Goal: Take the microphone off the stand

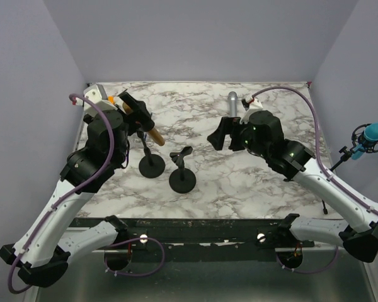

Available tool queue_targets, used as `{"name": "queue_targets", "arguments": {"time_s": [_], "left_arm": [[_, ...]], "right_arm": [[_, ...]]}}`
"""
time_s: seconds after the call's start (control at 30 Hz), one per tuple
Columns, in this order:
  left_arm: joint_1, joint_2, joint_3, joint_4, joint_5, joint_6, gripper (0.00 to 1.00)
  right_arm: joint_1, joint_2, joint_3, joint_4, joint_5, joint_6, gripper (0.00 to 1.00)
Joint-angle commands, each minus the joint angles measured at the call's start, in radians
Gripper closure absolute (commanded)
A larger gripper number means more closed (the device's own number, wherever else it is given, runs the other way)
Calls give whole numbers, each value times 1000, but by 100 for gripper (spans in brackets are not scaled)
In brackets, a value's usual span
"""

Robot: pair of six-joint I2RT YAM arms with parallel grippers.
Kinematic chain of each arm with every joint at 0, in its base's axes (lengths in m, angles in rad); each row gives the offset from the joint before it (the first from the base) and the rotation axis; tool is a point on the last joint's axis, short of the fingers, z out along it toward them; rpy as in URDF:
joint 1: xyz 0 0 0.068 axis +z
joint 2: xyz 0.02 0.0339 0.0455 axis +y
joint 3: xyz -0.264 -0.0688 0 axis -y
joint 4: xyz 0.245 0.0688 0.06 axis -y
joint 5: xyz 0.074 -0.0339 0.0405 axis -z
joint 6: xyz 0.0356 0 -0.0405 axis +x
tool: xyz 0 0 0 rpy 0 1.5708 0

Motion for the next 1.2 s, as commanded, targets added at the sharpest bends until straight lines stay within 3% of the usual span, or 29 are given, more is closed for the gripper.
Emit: {"name": "queue_targets", "arguments": {"time_s": [0.0,0.13,0.3,0.47,0.6,0.83,1.17], "left_arm": [[-3,-88,-34,60,93,94,1],[-3,-207,-78,96,141,204,1],[-2,-349,-111,50,130,310,1],[-2,-510,-180,-41,72,312,1],[-2,-642,-256,-105,47,266,1],[-2,-774,-349,-182,43,193,1],[-2,-750,-391,-195,98,141,2]], "right_arm": [[30,48,119,-5,-37,-68,0],[113,148,265,-20,21,-102,0],[272,317,494,-61,297,-84,0],[451,489,683,-27,558,-142,0],[550,586,777,52,671,-230,0],[581,768,1007,36,678,-333,1],[580,972,1201,132,827,-552,2]]}}
